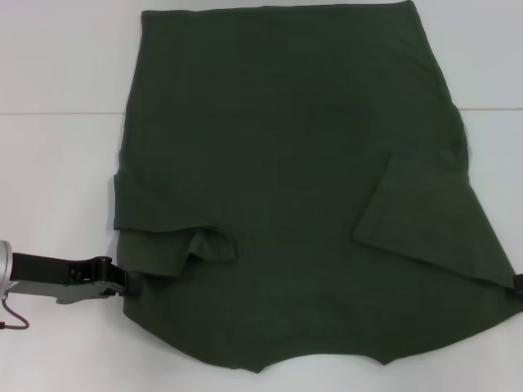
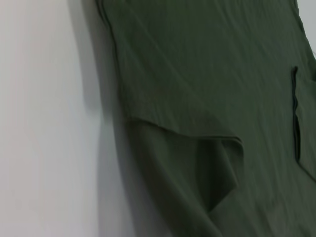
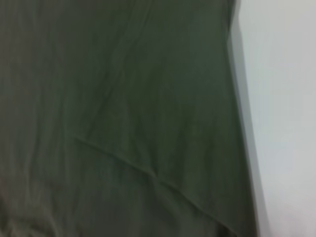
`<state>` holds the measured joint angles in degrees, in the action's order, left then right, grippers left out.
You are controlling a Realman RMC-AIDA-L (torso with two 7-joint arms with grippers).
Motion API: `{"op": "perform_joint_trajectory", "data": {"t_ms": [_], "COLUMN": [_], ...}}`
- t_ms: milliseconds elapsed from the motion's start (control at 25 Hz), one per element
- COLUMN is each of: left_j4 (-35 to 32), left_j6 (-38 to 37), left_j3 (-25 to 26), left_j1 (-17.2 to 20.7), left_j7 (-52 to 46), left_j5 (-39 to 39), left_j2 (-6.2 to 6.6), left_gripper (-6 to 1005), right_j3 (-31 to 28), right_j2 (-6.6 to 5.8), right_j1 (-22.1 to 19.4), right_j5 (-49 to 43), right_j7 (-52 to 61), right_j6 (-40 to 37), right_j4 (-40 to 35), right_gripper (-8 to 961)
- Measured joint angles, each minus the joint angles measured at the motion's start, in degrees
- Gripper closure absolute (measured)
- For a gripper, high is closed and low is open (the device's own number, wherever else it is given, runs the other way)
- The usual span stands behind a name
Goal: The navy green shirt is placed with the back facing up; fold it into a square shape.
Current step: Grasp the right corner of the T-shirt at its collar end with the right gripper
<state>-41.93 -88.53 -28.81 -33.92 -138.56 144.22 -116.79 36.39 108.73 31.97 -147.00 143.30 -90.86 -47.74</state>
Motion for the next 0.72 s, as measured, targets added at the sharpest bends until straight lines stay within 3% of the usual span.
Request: {"op": "perform_joint_trajectory", "data": {"t_ms": [200,720], "left_j4": [0.0,0.0], "left_j6": [0.2,0.1], "left_j3": [0.1,0.1], "left_j1": [0.0,0.0], "left_j7": [0.0,0.3], "left_j5": [0.0,-0.2], "left_j2": [0.07,0.06], "left_gripper": [964,963], "right_j3": [0.6,3.5], "right_j2": [1.84,3.0], "right_j1": [1.9,2.2], "right_j5": [-3.4,-3.8], "right_j7": [-0.3,-0.4], "right_j6": [1.6,4.6], "right_j4": [0.1,0.3], "right_gripper": [60,83]}}
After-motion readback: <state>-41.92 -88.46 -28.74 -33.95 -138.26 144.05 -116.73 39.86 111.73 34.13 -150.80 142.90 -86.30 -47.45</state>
